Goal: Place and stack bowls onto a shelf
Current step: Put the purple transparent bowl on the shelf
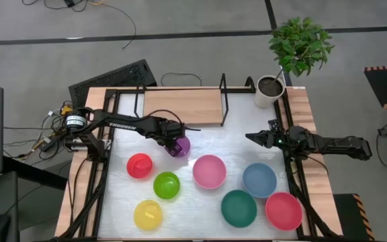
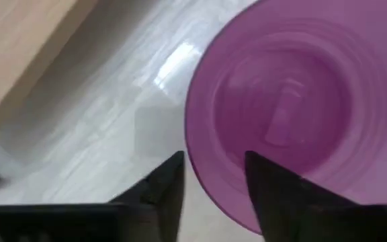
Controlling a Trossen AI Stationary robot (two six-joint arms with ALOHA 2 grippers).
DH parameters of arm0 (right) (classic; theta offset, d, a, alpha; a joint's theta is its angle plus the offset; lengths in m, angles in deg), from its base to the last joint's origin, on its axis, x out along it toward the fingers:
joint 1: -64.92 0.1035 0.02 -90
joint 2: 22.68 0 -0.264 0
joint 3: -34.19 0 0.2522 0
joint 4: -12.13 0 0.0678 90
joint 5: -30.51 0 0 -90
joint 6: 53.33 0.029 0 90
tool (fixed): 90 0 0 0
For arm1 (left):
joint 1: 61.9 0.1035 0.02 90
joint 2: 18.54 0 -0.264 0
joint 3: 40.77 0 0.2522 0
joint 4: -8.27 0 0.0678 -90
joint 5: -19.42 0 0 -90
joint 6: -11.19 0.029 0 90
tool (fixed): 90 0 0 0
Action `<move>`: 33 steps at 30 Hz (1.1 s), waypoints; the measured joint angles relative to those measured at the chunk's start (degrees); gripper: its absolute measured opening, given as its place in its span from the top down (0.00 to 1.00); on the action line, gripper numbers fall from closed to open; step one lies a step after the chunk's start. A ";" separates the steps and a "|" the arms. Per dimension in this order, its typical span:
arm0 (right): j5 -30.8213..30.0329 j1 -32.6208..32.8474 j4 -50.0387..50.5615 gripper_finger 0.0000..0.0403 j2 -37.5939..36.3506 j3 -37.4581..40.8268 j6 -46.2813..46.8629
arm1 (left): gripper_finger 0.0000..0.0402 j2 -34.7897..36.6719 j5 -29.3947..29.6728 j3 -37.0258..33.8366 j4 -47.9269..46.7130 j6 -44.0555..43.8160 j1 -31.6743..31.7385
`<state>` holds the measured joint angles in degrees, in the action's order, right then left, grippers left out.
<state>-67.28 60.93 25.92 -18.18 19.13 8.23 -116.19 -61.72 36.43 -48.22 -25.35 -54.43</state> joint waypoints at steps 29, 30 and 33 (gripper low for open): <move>-0.02 0.00 0.02 0.50 0.00 -0.02 -3.58 | 1.00 0.19 1.70 20.39 -18.33 -2.33 6.29; 0.00 0.00 0.02 0.50 0.00 -0.02 -3.61 | 1.00 0.25 1.84 21.14 -18.73 -1.33 7.43; 0.00 0.00 0.02 0.50 0.00 -0.02 -3.64 | 1.00 0.26 0.21 22.23 -18.18 4.70 11.62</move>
<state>-67.28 60.93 25.94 -18.18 19.11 4.59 -115.93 -61.52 58.66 -66.40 -20.65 -42.80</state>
